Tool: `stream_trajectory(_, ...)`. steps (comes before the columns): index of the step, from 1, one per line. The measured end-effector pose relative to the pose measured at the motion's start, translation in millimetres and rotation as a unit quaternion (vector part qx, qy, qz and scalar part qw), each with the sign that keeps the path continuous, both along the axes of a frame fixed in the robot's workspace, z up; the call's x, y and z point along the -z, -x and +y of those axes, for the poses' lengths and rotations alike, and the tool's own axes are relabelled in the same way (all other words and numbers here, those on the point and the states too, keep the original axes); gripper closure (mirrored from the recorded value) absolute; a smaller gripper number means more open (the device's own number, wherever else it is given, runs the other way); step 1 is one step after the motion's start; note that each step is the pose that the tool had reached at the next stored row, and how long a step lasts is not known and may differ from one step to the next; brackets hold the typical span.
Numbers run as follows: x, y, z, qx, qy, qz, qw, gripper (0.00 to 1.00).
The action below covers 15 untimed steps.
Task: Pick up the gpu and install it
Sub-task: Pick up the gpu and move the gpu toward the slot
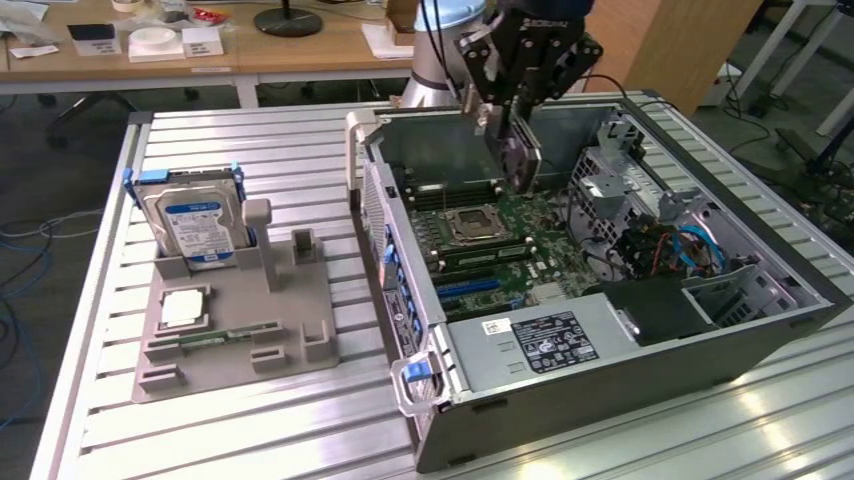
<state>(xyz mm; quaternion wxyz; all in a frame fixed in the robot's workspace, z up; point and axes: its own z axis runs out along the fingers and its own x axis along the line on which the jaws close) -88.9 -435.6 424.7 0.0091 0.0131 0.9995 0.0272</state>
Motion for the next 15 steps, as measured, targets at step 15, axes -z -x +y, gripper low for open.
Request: stream_trajectory(15,0.0,-62.8,0.1,0.000,-0.0003,0.0000,1.0000,0.73)
